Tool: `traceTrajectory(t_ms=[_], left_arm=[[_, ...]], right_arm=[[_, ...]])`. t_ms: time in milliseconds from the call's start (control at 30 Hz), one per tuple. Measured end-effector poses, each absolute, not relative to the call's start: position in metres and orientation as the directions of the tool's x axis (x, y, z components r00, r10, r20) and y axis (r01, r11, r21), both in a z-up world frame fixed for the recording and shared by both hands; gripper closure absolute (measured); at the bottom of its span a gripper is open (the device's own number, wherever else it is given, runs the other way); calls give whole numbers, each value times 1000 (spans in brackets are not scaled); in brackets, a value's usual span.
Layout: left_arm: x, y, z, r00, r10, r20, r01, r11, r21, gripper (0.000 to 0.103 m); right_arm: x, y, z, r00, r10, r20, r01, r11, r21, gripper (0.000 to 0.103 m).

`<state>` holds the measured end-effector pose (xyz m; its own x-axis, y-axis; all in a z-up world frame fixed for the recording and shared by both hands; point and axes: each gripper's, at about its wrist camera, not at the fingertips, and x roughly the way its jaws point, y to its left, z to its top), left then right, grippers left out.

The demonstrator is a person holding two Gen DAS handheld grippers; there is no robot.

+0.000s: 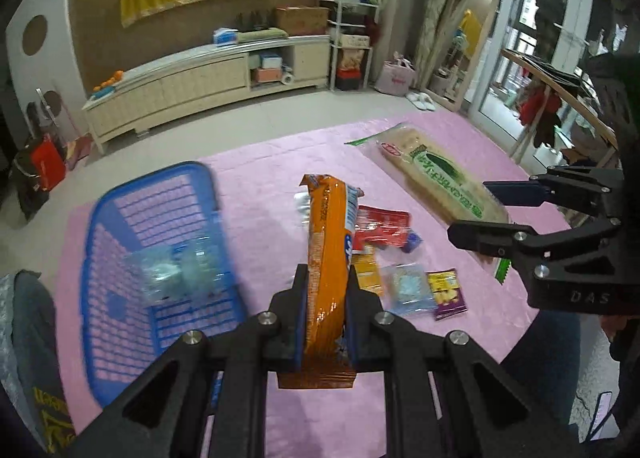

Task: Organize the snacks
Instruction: 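Drop the cracker pack in the basket with the right gripper while the left carries the orange pack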

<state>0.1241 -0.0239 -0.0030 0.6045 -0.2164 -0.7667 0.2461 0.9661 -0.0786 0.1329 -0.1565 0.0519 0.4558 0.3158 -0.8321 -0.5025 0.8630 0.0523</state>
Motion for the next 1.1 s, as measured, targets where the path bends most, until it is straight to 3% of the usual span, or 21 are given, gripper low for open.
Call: traceTrajectory(t_ms=[633,1100], left_arm=[[96,91,11,648,-31,-761,30,999,-14,89],[98,131,-17,629,-52,-776,-18,997,-80,89]], right_arm=[[142,-21,43,341,411,-845,-643,758,109,45],[150,33,-2,251,335,-908,-641,761,104,45]])
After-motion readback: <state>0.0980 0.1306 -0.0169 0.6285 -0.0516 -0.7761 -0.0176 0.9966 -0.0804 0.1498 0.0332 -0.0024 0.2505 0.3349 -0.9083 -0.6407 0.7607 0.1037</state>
